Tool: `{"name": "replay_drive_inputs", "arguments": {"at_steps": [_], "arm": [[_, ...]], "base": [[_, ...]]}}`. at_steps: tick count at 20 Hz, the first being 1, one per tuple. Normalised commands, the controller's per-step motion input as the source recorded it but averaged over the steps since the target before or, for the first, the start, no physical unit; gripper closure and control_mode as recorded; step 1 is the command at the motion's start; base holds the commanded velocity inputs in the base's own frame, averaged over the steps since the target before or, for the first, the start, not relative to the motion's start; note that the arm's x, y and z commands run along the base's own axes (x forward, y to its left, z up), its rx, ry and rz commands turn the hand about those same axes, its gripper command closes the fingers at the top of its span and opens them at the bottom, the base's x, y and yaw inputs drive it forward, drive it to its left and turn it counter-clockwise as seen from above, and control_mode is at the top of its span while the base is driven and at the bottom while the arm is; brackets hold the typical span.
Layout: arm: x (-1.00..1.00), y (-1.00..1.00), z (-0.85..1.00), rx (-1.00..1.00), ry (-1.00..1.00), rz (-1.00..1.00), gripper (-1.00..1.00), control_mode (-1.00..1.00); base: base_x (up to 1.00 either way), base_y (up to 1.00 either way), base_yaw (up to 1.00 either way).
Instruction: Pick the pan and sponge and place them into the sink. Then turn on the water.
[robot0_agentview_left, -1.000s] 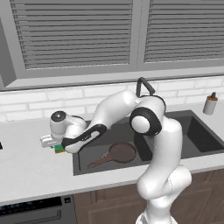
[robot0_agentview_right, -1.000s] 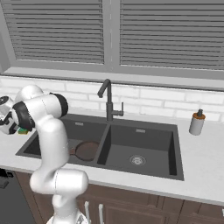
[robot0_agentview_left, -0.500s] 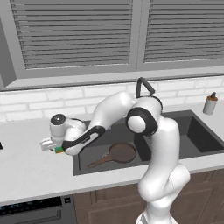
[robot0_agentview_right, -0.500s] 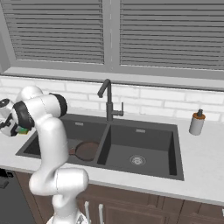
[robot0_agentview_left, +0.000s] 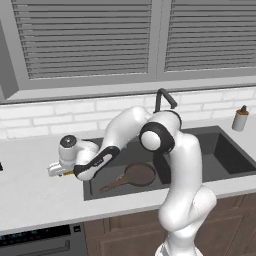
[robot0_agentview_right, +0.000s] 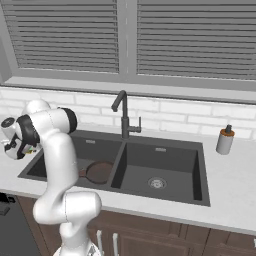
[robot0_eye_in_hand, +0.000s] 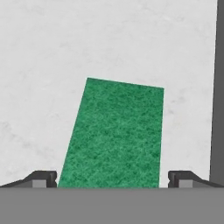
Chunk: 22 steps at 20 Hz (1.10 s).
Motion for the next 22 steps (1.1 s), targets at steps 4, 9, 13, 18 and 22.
{"name": "replay_drive_inputs", "arguments": {"at_steps": [4,9,13,18,22], "arm": [[0.20,0.00,-0.35,0.00,0.00,0.01,-1.00,-1.00],[0.20,0.00,-0.43,-0.01,0.00,0.00,1.00,-1.00],[0.16,0.00,-0.42,0.00,0.00,0.00,1.00,-1.00],[0.02,-0.03,-0.18,0.00,-0.01,0.00,1.00,-1.00],[-0.07,-0.31,0.18,0.10,-0.16,0.00,1.00,-1.00]], "base": [[0.00,0.00,0.00],[0.00,0.00,0.00],[0.00,0.00,0.00],[0.00,0.00,0.00],[0.00,0.00,0.00]]}}
